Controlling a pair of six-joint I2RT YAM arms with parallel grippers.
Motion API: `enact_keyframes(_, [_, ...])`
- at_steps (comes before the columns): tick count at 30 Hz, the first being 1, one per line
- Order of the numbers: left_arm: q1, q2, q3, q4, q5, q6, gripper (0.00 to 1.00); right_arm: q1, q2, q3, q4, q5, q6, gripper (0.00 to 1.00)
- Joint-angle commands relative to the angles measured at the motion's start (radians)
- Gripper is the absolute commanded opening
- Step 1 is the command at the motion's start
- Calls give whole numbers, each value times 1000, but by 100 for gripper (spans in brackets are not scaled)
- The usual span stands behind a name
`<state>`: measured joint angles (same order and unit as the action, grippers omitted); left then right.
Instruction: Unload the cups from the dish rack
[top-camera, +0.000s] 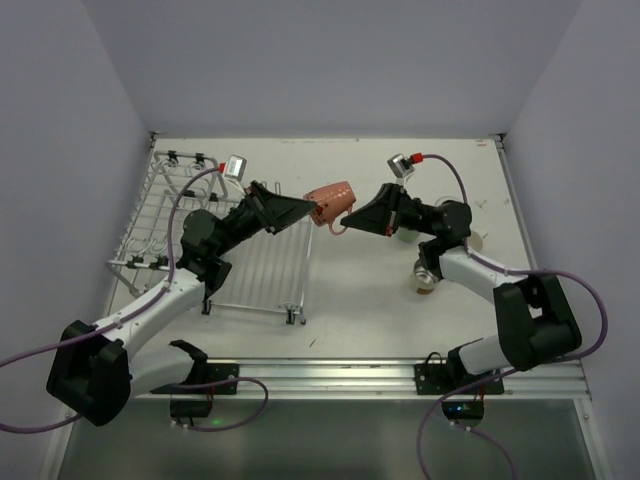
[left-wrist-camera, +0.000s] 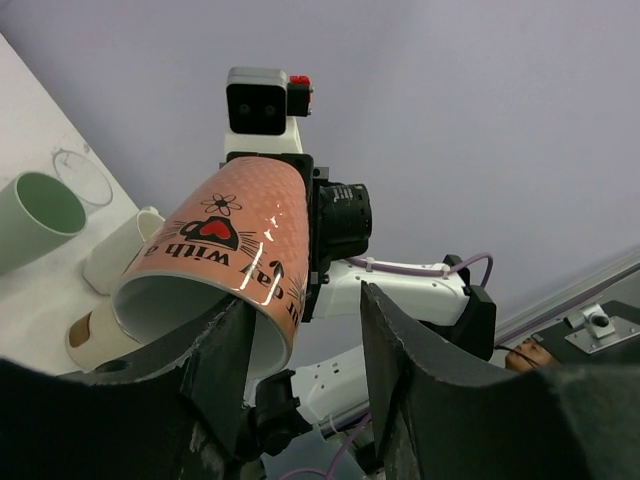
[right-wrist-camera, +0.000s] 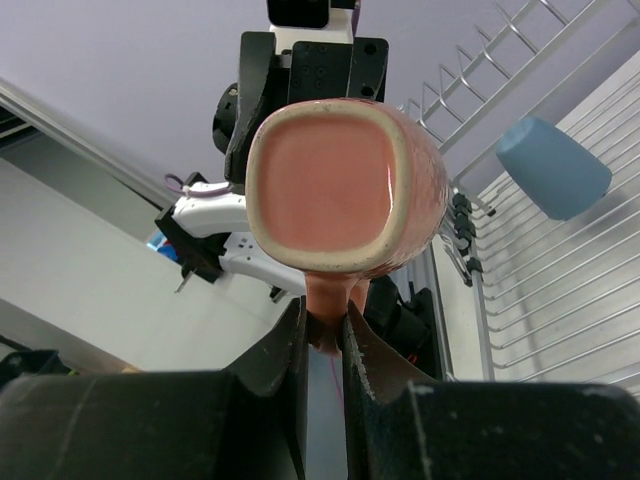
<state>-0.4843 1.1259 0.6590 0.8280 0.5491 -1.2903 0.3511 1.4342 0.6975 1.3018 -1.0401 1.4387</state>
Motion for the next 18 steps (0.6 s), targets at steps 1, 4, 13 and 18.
enact_keyframes(1, [4, 14, 45, 118, 20, -60, 49, 0, 11, 39, 257, -38, 22, 0])
enact_keyframes(4, [4, 22, 60, 91, 26, -52, 46, 0, 9, 43, 255, -51, 23, 0])
enact_keyframes(13, [4, 35, 129, -88, 38, -23, 0, 2, 9, 46, 249, -83, 32, 0])
enact_keyframes(18, [4, 35, 220, -301, 35, 68, 0, 2, -17, 50, 182, -101, 6, 0])
